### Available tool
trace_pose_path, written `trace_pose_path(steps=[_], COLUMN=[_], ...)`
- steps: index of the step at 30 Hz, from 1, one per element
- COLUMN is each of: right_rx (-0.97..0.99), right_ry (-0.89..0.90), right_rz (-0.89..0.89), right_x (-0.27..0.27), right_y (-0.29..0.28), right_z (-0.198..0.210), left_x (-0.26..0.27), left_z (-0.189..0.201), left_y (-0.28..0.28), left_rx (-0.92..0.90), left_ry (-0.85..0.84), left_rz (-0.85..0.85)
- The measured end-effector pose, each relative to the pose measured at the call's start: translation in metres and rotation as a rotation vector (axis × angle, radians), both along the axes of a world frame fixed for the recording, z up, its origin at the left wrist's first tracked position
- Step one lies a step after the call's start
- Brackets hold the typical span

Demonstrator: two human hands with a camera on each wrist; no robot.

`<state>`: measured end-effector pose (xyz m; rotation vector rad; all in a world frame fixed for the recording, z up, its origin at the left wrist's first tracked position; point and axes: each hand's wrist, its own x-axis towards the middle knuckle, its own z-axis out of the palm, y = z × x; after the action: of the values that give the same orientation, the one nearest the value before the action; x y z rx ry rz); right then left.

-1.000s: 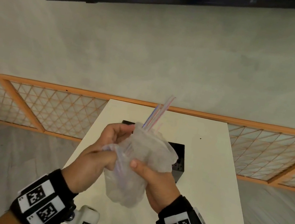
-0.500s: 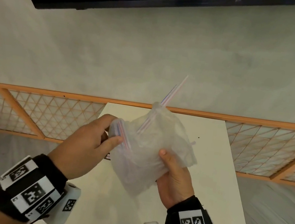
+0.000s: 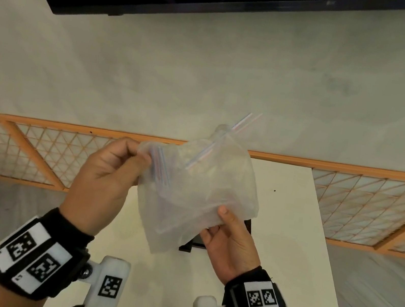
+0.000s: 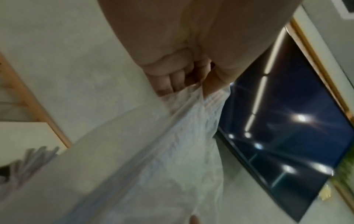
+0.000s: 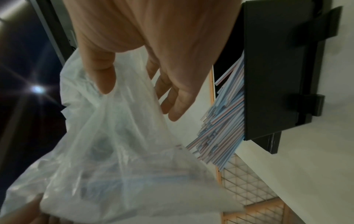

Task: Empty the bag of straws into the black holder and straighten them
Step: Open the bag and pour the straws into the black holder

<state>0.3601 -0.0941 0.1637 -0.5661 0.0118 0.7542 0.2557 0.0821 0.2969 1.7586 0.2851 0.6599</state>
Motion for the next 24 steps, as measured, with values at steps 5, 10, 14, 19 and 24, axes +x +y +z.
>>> trace_pose_path(steps=[5,10,14,19,24], right_rx=[0.017,-0.004,-0.078,-0.152,-0.158], right_ry=[-0.025,-0.051,-0.122,-0.145,-0.212], right_rz=[0.019,0.037,0.078,0.080,0.056], right_x=[0.007,0.009,0.007,0.002,-0.005], right_y=[0.000,0.002,0.000,-0.002,-0.004], right_z=[0.002,-0.003,-0.003,-0.005,-0.007], left_x=[0.003,0.002,-0.006,-0.007,-0.003], left_z=[-0.010,-0.007,-0.011,-0.004,-0.002], left_y=[0.002,0.004,0.009,0.009,0.020], left_rx=[0.296,0.417,0.439,0.326,0.037], left_ry=[0.079,0.052,0.137,0.136,0.114], left_rz=[0.049,0.044,0.045,0.049,0.093])
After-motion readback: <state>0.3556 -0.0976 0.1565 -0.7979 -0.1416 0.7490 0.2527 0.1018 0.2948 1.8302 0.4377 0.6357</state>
